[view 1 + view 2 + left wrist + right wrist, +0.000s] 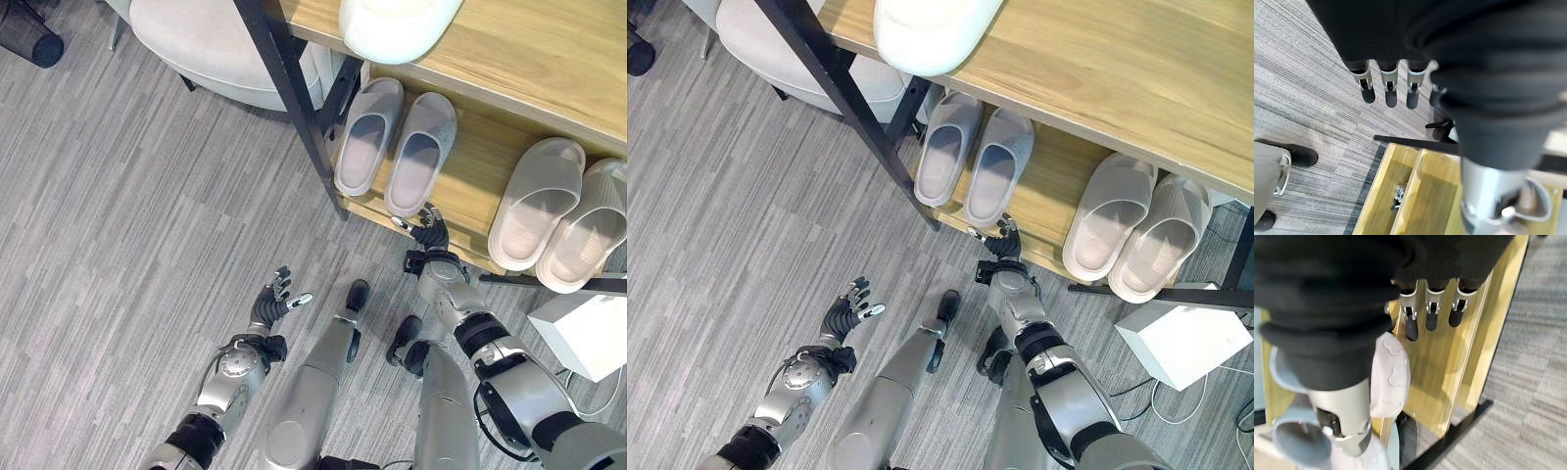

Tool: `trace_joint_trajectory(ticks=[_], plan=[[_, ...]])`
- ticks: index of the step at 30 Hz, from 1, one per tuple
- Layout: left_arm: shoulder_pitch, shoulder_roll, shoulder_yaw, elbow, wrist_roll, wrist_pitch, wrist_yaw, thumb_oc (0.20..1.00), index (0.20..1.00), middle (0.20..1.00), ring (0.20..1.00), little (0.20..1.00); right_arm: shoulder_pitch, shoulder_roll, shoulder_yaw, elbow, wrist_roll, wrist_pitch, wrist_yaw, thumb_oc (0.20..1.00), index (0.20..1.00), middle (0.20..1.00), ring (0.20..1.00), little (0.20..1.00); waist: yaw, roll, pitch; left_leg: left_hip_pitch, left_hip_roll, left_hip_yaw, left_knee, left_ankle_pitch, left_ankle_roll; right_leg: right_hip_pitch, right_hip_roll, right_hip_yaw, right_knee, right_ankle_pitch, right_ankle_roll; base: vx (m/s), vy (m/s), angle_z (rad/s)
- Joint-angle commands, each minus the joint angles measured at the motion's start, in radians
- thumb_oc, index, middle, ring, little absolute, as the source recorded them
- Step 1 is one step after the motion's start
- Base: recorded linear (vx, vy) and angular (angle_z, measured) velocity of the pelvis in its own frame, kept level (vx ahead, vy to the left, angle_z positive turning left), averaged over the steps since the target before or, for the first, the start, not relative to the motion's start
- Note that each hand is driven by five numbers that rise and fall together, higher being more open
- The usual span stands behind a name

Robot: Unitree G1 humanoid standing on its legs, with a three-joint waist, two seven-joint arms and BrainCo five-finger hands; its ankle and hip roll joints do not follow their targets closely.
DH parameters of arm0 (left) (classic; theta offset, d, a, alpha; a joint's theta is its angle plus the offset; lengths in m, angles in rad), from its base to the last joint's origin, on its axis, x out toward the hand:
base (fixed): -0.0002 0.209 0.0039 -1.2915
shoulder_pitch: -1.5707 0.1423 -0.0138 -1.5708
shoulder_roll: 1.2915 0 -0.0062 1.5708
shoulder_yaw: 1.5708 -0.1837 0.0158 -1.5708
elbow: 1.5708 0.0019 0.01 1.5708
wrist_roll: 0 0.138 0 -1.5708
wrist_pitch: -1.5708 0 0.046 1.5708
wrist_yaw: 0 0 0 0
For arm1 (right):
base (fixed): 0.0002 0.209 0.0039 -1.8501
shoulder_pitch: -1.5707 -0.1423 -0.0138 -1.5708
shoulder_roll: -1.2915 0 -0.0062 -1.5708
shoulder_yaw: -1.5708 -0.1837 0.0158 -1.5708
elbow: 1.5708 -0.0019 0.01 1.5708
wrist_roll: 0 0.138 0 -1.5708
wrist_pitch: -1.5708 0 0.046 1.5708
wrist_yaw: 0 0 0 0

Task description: Arrange the slippers neatly on the shoe rack.

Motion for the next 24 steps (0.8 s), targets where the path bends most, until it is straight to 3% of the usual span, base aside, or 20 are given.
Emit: trace_joint_trajectory(ticks=[1,5,9,10,17,21,24], plan=[[0.005,0.024,-0.001,-0.048,0.005,-0.022,-0.049,1.0,1.0,1.0,1.0,1.0,-0.077,-0.062,-0.005,-0.163,0.022,-0.07,0.117,1.0,1.0,1.0,1.0,1.0,0.016,-0.01,-0.024,0.129,0.028,-0.012,0.023,-0.211,0.019,0.121,-0.019,0.019,-0.163,0.037,0.056,-0.01,-0.083,-0.01],[0.026,0.031,0.006,-0.045,0.007,-0.016,-0.074,1.0,1.0,1.0,1.0,1.0,-0.029,-0.099,-0.025,-0.151,0.011,-0.074,0.145,1.0,1.0,1.0,1.0,1.0,0.007,-0.019,-0.04,0.193,0.042,-0.006,-0.055,-0.184,0.007,0.185,0.0,0.013,-0.256,0.072,0.064,-0.01,-0.057,-0.06],[0.045,0.017,0.027,-0.036,0.007,0.0,-0.079,1.0,1.0,1.0,1.0,1.0,0.113,-0.076,-0.053,-0.191,0.001,-0.064,0.16,1.0,1.0,1.0,1.0,1.0,-0.021,-0.03,-0.078,0.294,0.063,-0.003,-0.19,-0.134,-0.003,0.288,0.031,-0.004,-0.408,0.128,0.076,0.04,-0.057,-0.15],[0.062,0.013,0.042,-0.04,0.01,0.004,-0.085,1.0,1.0,1.0,1.0,1.0,0.194,-0.064,-0.057,-0.201,-0.03,-0.052,0.178,1.0,1.0,1.0,1.0,1.0,-0.036,-0.041,-0.111,0.334,0.072,0.002,-0.242,-0.116,-0.004,0.339,0.045,-0.009,-0.48,0.151,0.084,0.05,-0.051,-0.14],[0.124,0.011,0.109,-0.052,0.048,0.039,-0.095,1.0,1.0,1.0,1.0,1.0,0.45,-0.063,-0.099,-0.274,-0.134,-0.003,0.242,1.0,1.0,1.0,1.0,1.0,-0.095,-0.074,-0.208,0.513,0.099,0.033,-0.416,-0.071,-0.013,0.512,0.093,-0.01,-0.681,0.221,0.109,0.06,-0.066,-0.09],[0.148,0.01,0.143,-0.055,0.073,0.046,-0.096,1.0,1.0,1.0,1.0,1.0,0.573,-0.074,-0.122,-0.348,-0.187,0.0,0.285,1.0,1.0,1.0,1.0,1.0,-0.121,-0.078,-0.251,0.578,0.107,0.058,-0.48,-0.055,-0.017,0.559,0.109,0.005,-0.741,0.241,0.118,0.04,-0.041,-0.23],[0.183,0.024,0.161,-0.076,0.157,0.062,-0.138,1.0,1.0,1.0,1.0,1.0,0.757,-0.104,-0.138,-0.469,-0.315,0.001,0.36,1.0,1.0,1.0,1.0,1.0,-0.153,-0.073,-0.296,0.626,0.113,0.088,-0.496,-0.061,-0.02,0.597,0.122,0.029,-0.767,0.246,0.127,0.01,-0.042,-0.27]])
